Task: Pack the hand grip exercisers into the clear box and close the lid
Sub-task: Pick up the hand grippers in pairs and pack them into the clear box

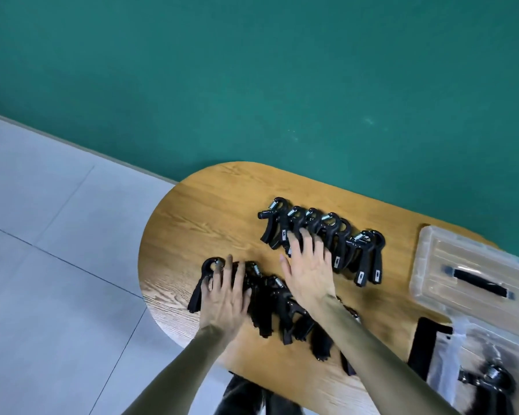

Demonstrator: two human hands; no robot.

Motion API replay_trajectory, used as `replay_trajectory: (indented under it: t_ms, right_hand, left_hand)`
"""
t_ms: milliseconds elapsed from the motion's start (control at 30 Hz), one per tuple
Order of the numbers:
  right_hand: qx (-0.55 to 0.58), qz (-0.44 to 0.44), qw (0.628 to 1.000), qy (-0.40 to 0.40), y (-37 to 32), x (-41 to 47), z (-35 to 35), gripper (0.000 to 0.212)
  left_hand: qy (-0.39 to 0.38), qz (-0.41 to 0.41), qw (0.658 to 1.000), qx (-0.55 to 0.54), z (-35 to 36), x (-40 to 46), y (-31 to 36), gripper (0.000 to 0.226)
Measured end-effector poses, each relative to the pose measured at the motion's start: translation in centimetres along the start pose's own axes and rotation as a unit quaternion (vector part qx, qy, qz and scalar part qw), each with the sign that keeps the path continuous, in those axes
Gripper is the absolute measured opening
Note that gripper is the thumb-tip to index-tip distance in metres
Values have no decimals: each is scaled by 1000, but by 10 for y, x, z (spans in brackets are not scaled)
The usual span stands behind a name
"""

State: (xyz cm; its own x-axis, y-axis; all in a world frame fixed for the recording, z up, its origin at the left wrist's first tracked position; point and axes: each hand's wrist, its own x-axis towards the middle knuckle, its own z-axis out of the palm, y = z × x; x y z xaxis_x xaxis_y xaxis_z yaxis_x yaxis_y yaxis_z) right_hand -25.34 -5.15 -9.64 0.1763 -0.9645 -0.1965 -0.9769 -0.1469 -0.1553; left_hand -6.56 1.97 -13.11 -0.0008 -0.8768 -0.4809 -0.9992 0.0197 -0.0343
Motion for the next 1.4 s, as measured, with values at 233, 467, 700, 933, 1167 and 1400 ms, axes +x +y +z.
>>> replay_trajectory:
  t_ms: [233,467,700,933,1167,1400]
  right_hand:
    - [-18,-56,998,7,-31,49,53,53]
    - [-33,-42,998,-12,-32,94,98,58]
    - [-48,-3,999,-15,-32,126,119,64]
    - [-96,55,993,-33,-43,139,128,77]
    - [-155,47,986,-29,-45,142,125,85]
    - [-167,28,986,-1,-42,114,118,79]
  left_hand:
    - [2,-53,998,-28,48,30,-33,70]
    - [-1,-93,990,-102,105,47,-49,71]
    - [37,-122,976,-174,118,47,-41,68]
    - [22,-102,983,-149,107,51,-49,75]
    - [11,-106,983,-152,102,53,-47,83]
    - [3,-82,988,-128,87,44,-48,86]
